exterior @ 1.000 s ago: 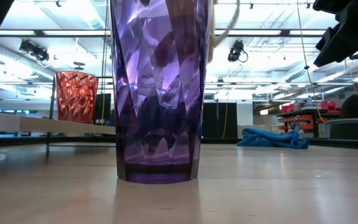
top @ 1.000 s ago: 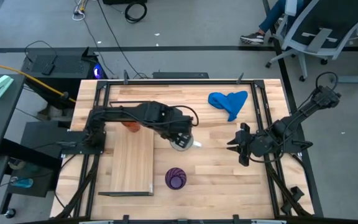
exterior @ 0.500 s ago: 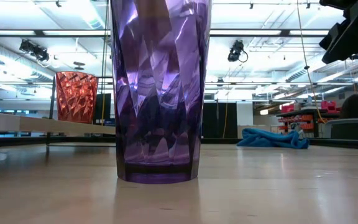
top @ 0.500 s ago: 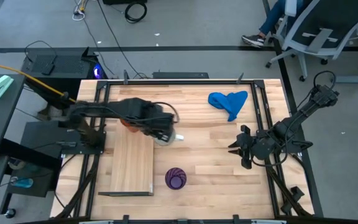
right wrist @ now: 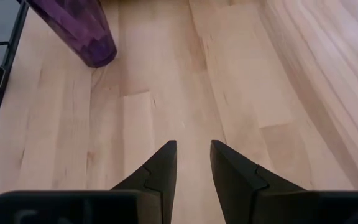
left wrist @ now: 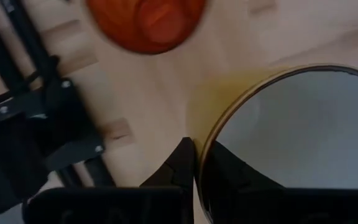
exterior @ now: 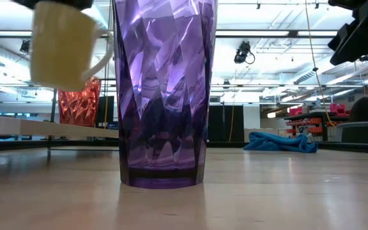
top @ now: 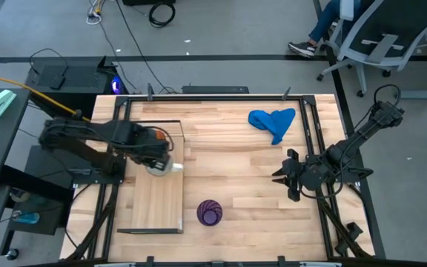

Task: Stack small to large cups/mugs on shelf
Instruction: Put the yellow mug on the shelf

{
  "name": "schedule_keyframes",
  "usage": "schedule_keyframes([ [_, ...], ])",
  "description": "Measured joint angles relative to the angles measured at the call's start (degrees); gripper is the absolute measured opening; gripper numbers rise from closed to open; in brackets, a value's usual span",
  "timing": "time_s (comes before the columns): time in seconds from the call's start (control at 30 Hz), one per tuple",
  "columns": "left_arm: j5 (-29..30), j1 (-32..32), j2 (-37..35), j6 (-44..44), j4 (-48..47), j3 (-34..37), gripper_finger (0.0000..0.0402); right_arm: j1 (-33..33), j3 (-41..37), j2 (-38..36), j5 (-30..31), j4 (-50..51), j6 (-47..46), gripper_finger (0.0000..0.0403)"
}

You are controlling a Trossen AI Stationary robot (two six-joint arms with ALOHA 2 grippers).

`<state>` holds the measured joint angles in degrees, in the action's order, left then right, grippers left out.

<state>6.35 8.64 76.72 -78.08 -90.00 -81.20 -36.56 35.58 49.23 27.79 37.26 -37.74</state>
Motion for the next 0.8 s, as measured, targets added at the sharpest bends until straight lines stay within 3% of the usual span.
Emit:
schedule_keyframes([
  [0.17, 0.0, 0.0, -5.0, -0.3, 1.1, 8.2, 0.0024, 0.0, 0.0, 0.0, 0.9, 0.0, -1.0, 0.0105],
  [0.33, -0.7, 0.0, -8.3, 3.6, 8.3, 14.7, 0.0024, 0.0, 0.0, 0.0, 0.9, 0.0, -1.1, 0.0105],
  [0.8, -3.9, 1.5, -13.4, 1.1, 15.7, 23.1, 0.0024, 0.0, 0.0, 0.0, 0.9, 0.0, -1.0, 0.0105],
])
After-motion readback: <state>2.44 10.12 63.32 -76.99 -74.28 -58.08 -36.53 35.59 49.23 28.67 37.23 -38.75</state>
